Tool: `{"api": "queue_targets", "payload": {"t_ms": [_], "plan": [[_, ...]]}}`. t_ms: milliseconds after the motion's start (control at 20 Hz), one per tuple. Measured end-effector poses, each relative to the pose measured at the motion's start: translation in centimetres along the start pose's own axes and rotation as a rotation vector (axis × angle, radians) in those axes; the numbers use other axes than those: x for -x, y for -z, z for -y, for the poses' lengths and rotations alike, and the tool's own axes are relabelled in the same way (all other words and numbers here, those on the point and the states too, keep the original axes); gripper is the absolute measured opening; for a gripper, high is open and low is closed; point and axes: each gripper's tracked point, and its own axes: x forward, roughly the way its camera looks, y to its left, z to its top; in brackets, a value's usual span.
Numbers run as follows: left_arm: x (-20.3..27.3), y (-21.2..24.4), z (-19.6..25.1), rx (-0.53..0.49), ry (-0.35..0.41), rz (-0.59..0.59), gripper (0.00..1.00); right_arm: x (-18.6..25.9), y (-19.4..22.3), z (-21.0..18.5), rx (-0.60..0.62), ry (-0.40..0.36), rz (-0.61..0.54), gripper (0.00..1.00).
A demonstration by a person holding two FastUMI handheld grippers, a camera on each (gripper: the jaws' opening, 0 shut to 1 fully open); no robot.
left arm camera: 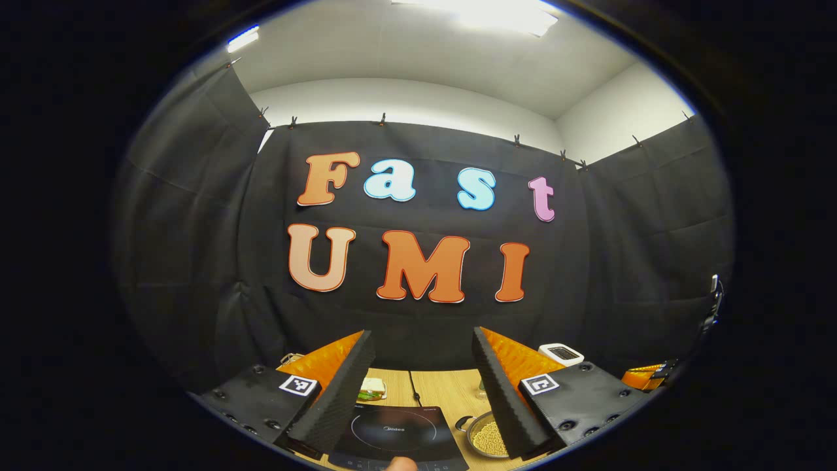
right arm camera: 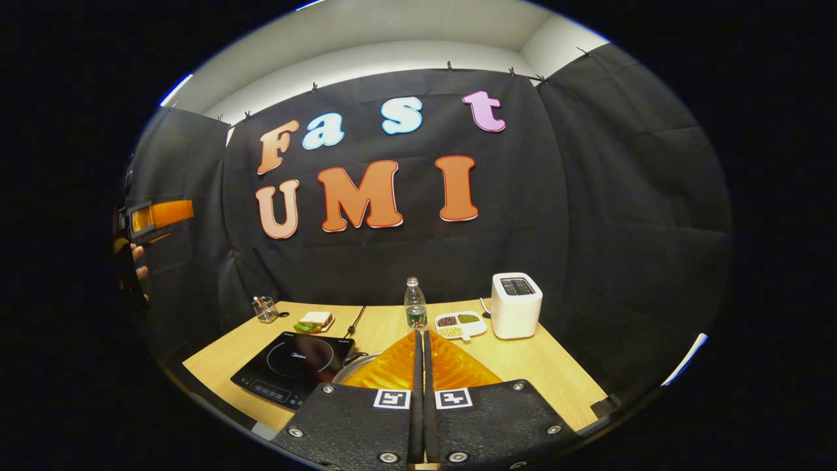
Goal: First push the handle of the pot to place it horizontally, then grasp the pot with both hands and set it on the induction cooktop.
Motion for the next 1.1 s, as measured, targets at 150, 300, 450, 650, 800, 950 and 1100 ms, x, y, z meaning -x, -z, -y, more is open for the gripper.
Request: {"api": "queue_targets", "payload": {"t_ms": [150, 300, 450, 650, 800, 950, 1100], "plan": [[0.1, 0.1, 0.1, -0.004, 0.003, -0.003, 0.97, -0.1, 2.2, 0.7, -0.019, 0.012, -0.032, 0.00], [0.0, 0.4, 0.1, -0.005, 0.003, -0.010, 0.98, -0.4, 5.0, 1.4, -0.009, 0.024, -0.075, 0.00], [0.0, 0.7, 0.0, -0.001, 0.002, -0.016, 0.97, -0.8, 7.5, 1.5, -0.001, 0.026, -0.122, 0.00], [0.1, 1.1, -0.1, -0.004, -0.001, -0.026, 0.97, -0.4, 11.6, 2.1, 0.016, 0.028, -0.197, 0.00], [0.1, 1.3, 0.0, -0.002, -0.002, -0.026, 0.98, -0.5, 13.6, 2.1, 0.015, 0.021, -0.240, 0.00], [0.1, 1.4, -0.2, 0.002, -0.007, -0.026, 0.98, -0.7, 15.7, 2.1, 0.017, 0.017, -0.285, 0.00], [-0.1, 1.8, -0.3, 0.005, -0.010, -0.030, 0.98, -0.9, 17.3, 2.2, 0.015, 0.016, -0.322, 0.00]]}}
